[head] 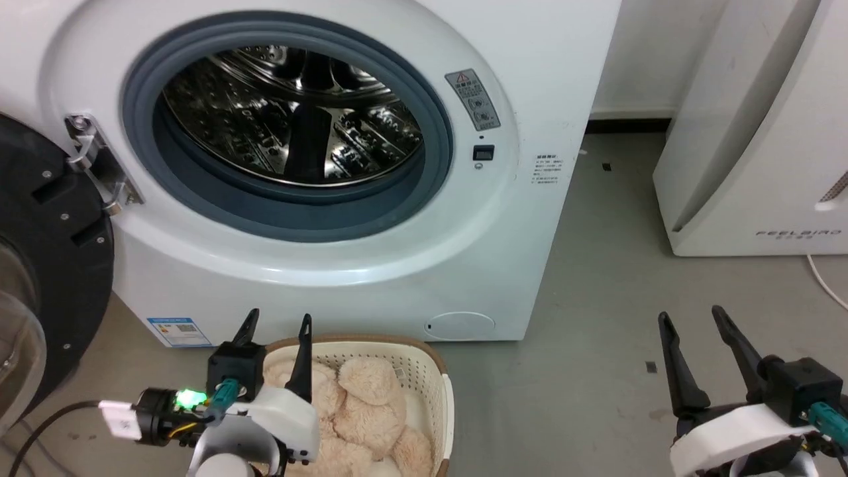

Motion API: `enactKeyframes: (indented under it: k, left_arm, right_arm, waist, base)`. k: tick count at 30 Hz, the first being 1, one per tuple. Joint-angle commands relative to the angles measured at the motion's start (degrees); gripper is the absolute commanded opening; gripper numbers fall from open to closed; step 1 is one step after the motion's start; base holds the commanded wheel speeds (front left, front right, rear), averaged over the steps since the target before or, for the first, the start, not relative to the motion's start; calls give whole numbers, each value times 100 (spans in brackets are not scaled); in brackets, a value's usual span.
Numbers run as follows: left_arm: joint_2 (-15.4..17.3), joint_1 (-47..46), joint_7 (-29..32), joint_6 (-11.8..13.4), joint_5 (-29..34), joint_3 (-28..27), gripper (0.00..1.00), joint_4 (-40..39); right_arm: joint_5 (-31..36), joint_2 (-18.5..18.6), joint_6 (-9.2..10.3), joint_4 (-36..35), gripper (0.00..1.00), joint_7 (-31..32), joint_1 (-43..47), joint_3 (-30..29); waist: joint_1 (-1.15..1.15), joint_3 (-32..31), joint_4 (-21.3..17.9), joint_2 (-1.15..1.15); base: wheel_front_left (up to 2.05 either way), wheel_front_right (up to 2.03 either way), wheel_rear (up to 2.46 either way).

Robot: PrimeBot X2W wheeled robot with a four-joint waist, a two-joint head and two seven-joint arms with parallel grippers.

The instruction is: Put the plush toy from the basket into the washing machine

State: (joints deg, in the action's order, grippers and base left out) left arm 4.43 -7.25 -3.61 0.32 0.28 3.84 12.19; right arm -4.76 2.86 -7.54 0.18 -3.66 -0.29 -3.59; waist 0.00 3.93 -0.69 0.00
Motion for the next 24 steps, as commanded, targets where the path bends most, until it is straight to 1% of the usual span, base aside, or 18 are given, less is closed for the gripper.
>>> enactKeyframes:
  k: [1,13,24]
  left_arm:
    - [35,-110,-54,-19,37,38,100,89]
    - [222,-781,-111,-157,151,328,100,1289]
    - [457,-1325,77,-319,307,707,100,2138]
  right_arm:
    - [-58,0,1,-23,100,-53,-92,-34]
    - [-264,1,2,8,100,-196,-299,-145]
    - [-486,1,2,6,100,-327,-513,-231]
  waist:
    - [0,45,-21,0]
    - [0,507,-204,0]
    - [0,1054,-379,0]
  base:
    - [0,0,0]
    - [0,0,0]
    - [0,0,0]
